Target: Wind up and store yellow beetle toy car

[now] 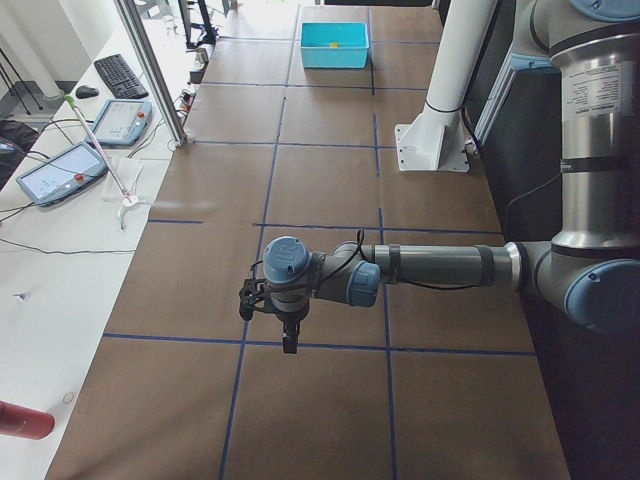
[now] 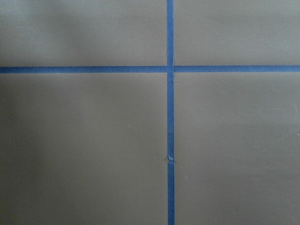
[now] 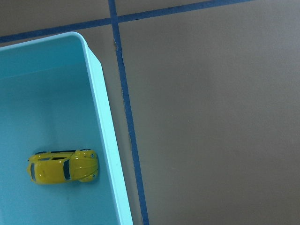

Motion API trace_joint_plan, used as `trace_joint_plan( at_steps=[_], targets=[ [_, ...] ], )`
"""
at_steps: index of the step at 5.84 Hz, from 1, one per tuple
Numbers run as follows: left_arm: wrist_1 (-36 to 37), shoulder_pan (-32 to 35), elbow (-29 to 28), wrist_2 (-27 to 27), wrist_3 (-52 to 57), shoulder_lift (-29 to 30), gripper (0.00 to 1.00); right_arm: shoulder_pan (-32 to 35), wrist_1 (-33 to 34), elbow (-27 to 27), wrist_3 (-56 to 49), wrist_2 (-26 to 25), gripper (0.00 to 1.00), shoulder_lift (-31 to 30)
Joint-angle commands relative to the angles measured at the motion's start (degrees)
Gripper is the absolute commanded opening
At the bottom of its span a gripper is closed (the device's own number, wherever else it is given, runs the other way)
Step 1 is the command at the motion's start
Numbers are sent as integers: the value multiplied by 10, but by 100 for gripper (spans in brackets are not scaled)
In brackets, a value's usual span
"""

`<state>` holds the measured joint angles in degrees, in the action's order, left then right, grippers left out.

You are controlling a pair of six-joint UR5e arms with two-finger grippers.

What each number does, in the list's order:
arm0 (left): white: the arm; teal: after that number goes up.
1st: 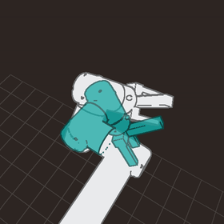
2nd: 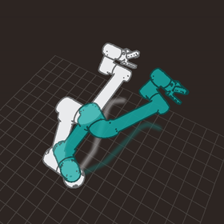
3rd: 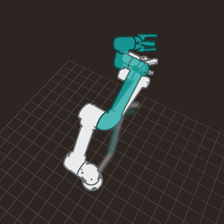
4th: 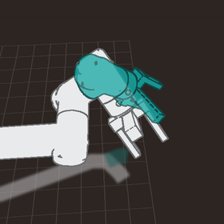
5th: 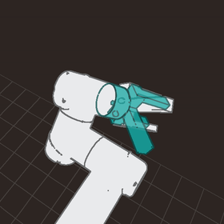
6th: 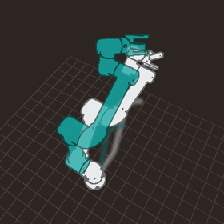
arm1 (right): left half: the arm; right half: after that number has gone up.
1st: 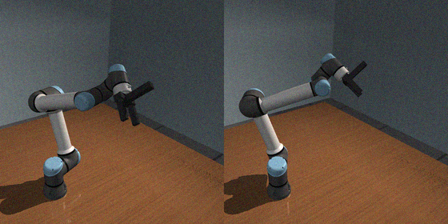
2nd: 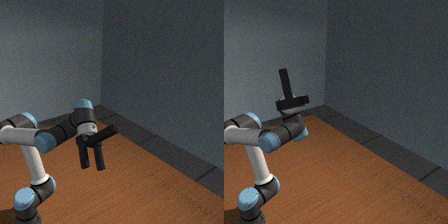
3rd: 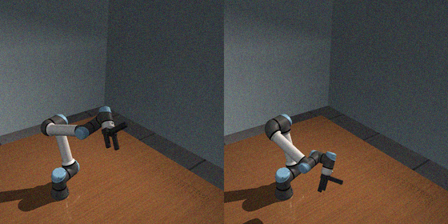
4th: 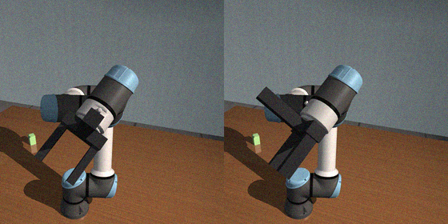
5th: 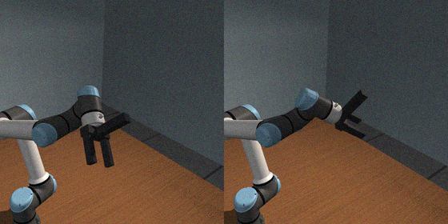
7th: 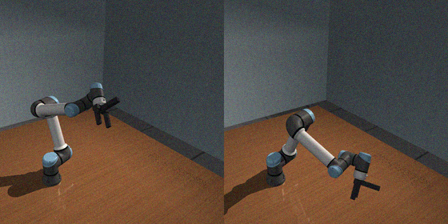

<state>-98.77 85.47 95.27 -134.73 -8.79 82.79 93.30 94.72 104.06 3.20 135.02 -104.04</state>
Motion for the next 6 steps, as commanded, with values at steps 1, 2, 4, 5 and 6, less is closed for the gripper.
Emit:
trace_joint_plan(
  at_steps=[1, 2, 4, 5, 6],
  targets=[
    [5, 0, 0, 0, 0, -1, 100, -12, 0, 1, -1, -1, 100, 14],
    [5, 0, 0, 0, 0, 0, 100, -17, 0, 1, -1, -4, 100, 14],
    [4, 0, 0, 0, 0, 0, 100, -18, -1, 1, -3, -4, 100, 14],
    [4, 0, -1, 0, 0, -1, 100, -18, -1, 2, -3, -4, 100, 14],
    [4, 0, -1, 0, 0, -3, 100, -18, 0, 6, -5, -4, 100, 14]
  ],
)
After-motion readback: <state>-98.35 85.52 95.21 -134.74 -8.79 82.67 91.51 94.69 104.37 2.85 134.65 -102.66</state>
